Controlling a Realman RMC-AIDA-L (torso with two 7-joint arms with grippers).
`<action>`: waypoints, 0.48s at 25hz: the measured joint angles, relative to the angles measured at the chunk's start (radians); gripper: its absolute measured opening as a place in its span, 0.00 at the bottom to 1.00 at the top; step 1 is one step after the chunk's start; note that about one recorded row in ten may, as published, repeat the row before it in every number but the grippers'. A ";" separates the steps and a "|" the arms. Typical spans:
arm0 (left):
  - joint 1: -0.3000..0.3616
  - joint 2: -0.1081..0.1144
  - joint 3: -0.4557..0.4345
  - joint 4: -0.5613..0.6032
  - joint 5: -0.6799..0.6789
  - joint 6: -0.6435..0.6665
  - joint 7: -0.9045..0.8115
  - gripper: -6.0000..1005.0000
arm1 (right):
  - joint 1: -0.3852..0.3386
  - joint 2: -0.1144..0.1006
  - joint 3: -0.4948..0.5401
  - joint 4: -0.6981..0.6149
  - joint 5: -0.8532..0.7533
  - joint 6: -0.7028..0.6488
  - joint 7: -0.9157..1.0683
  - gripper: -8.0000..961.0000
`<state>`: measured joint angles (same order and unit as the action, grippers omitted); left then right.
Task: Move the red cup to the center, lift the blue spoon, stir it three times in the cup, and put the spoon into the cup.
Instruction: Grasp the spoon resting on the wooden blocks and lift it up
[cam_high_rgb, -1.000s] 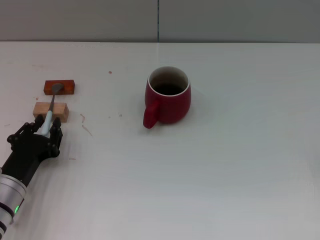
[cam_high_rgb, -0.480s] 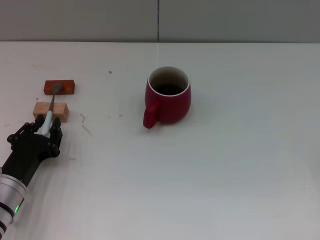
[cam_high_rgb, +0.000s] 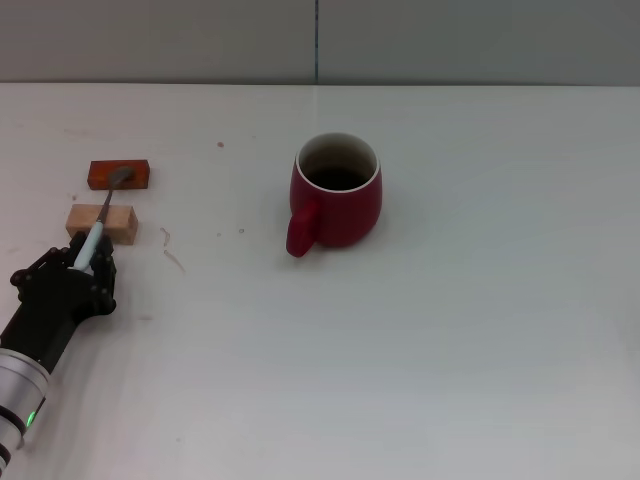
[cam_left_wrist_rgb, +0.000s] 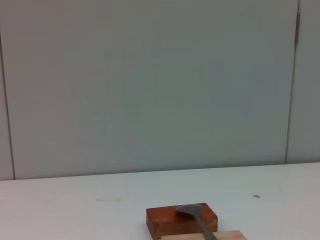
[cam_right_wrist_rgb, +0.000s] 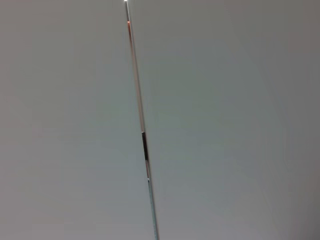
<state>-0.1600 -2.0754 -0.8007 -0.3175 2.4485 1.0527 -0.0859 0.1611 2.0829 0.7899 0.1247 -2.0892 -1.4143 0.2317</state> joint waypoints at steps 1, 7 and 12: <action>-0.001 0.000 0.000 0.000 -0.003 -0.004 0.000 0.29 | 0.000 0.000 0.000 0.000 0.000 0.000 0.000 0.87; 0.002 0.001 0.001 -0.004 -0.006 0.005 0.000 0.23 | -0.003 -0.001 0.000 0.000 0.000 0.000 -0.001 0.87; 0.007 0.002 0.007 -0.005 -0.004 0.036 0.000 0.17 | -0.003 -0.001 0.000 0.000 0.000 0.000 -0.001 0.87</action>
<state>-0.1532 -2.0734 -0.7934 -0.3221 2.4444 1.0883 -0.0859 0.1580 2.0816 0.7899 0.1242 -2.0892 -1.4143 0.2305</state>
